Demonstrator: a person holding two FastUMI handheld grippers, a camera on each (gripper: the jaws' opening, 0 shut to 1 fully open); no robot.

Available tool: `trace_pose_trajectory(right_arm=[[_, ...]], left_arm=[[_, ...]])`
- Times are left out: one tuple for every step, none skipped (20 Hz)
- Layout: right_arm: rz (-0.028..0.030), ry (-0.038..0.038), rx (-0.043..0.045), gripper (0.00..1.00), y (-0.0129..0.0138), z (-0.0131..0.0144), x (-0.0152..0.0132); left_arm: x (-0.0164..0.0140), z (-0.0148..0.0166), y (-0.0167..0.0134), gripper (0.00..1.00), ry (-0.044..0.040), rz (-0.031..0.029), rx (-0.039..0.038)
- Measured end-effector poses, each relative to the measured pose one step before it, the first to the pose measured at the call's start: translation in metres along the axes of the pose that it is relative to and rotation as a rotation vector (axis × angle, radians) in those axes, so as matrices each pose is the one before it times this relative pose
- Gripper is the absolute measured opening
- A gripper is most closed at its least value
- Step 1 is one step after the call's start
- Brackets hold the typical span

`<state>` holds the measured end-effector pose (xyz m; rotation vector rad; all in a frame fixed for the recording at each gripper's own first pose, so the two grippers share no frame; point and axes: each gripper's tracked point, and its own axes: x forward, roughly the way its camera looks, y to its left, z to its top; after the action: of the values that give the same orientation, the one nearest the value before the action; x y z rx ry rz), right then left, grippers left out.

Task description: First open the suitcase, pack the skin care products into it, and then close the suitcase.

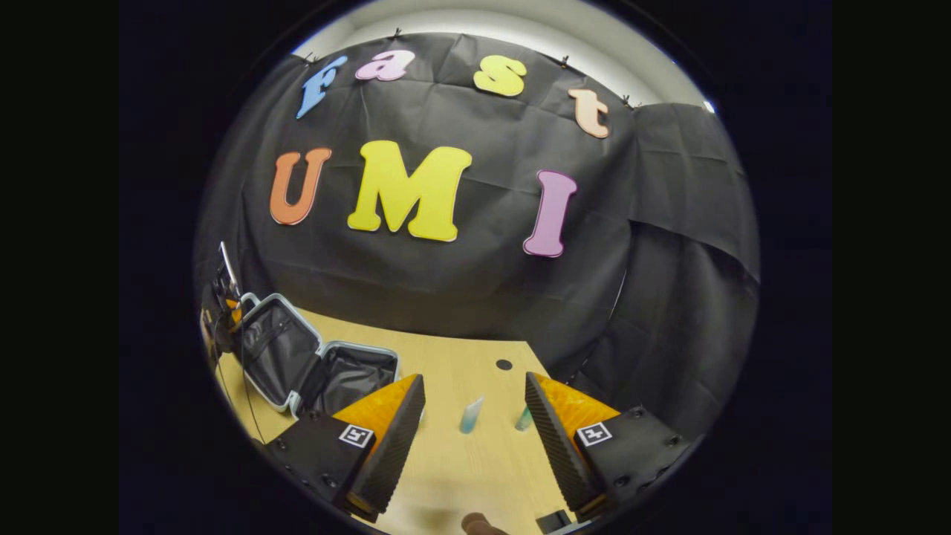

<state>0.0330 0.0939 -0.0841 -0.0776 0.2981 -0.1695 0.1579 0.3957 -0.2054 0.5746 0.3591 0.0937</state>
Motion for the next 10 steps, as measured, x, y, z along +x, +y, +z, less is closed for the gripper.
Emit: trace_pose_trajectory(right_arm=[[0.00046,0.00573,-0.00537,0.8,0.0001,-0.00138,0.00001],[0.00038,0.00484,-0.00519,0.8,-0.00034,-0.00202,-0.00082],[-0.00321,0.00136,-0.005,0.8,-0.0005,-0.00022,-0.00069],[-0.01199,-0.0039,-0.00678,0.8,-0.0029,0.00056,0.00093],[-0.01204,-0.00877,-0.00323,0.8,-0.00442,0.00268,-0.00049],[-0.00208,-0.00187,0.00121,0.8,-0.00057,0.00144,0.00072],[-0.00265,0.0035,0.00371,0.8,-0.00017,-0.0001,0.0011],[-0.00051,0.00413,0.00578,0.8,0.00063,-0.00054,0.00254],[0.00234,0.00584,0.00163,0.8,0.0011,-0.0004,0.00188],[-0.0006,0.00097,-0.00252,0.81,0.00048,-0.00042,-0.00018]], left_arm=[[0.0058,-0.01653,-0.00443,0.03,0.03189,-0.01451,-0.0185],[0.00272,-0.01421,-0.00204,0.03,0.03567,-0.01201,-0.02814],[0.00284,-0.00748,-0.00211,0.03,0.01348,-0.01224,-0.02785],[0.00332,-0.00732,-0.00274,0.03,0.01244,-0.00965,-0.02624],[0.00089,-0.00646,-0.00117,0.03,0.00669,-0.00339,-0.02155],[0.00273,-0.00392,-0.00082,0.03,0.00585,-0.00465,-0.01807],[0.00276,-0.00422,-0.00179,0.04,0.00653,-0.01065,-0.00851],[0.00322,-0.00673,0.00013,0.05,0.01656,0.00299,0.00165],[0.0057,-0.01202,0.00065,0.14,0.0205,0.00403,0.01122],[0.00254,-0.01045,-0.00075,0.18,0.01891,-0.00138,0.007]])
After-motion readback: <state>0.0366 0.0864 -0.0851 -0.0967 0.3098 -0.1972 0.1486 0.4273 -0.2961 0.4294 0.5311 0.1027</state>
